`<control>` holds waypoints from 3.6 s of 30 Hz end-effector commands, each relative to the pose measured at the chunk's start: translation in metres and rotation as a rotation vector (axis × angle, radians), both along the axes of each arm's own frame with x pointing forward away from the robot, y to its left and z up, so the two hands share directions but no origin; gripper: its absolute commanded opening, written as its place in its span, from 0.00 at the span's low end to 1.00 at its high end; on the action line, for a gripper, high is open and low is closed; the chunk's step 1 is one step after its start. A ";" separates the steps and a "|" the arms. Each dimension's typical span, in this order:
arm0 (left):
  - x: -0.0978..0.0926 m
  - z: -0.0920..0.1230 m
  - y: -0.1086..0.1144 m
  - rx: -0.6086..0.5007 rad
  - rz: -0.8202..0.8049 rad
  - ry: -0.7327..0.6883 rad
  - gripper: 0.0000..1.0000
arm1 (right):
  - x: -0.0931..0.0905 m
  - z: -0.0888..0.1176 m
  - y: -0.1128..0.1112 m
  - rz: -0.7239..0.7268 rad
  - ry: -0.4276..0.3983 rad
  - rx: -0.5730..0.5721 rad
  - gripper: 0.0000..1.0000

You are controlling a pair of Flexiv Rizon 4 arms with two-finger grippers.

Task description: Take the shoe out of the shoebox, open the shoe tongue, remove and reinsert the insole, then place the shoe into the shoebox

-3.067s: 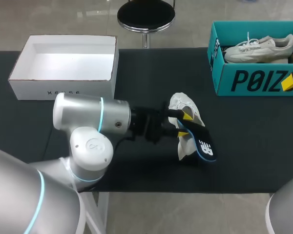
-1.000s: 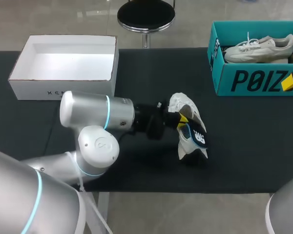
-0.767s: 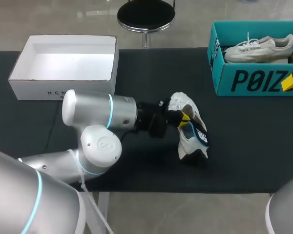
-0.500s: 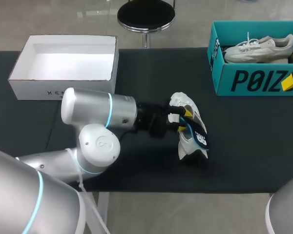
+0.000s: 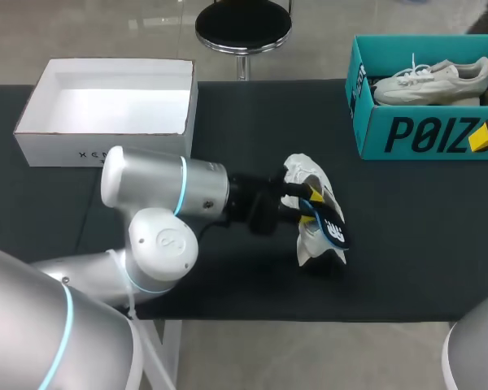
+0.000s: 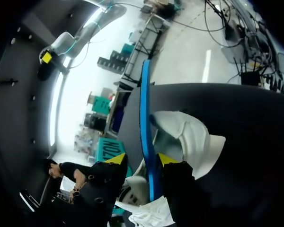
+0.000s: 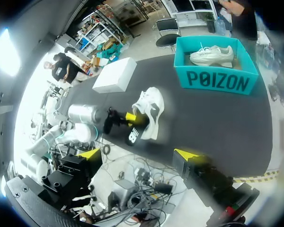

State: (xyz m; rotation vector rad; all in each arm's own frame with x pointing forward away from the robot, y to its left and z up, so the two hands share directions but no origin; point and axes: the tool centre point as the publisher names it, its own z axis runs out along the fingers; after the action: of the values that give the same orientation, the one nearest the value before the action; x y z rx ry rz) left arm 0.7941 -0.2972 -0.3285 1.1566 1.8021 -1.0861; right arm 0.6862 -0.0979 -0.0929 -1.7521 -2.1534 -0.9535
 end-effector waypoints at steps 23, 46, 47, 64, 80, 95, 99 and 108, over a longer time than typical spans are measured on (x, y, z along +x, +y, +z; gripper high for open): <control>0.004 0.012 0.000 -0.022 -0.006 -0.044 0.00 | 0.002 -0.001 0.000 0.001 0.003 -0.002 1.00; 0.052 -0.021 0.001 0.056 0.012 -0.158 0.00 | 0.002 -0.001 0.000 0.001 0.003 -0.002 1.00; 0.055 -0.022 0.001 0.060 0.016 -0.162 0.00 | 0.002 -0.001 0.000 0.001 0.003 -0.002 1.00; 0.024 0.005 -0.002 0.048 -0.013 -0.114 0.39 | 0.002 -0.001 0.000 0.001 0.003 -0.002 1.00; 0.007 0.002 -0.005 0.025 -0.064 -0.115 0.00 | 0.002 -0.001 0.000 0.001 0.003 -0.002 1.00; 0.046 -0.012 0.003 0.058 -0.016 -0.167 0.00 | 0.002 -0.001 0.000 0.001 0.003 -0.002 1.00; 0.057 -0.015 0.003 0.077 -0.002 -0.182 0.00 | 0.002 -0.001 0.000 0.001 0.003 -0.002 1.00; 0.043 0.001 0.008 0.075 -0.031 -0.152 0.32 | 0.002 -0.001 0.000 0.001 0.003 -0.002 1.00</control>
State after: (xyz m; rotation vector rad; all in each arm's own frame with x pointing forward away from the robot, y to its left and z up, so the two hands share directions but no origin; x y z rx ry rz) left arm 0.8411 -0.2958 -0.3352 1.2700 1.7141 -0.9302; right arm 0.6857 -0.0981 -0.0933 -1.7520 -2.1532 -0.9557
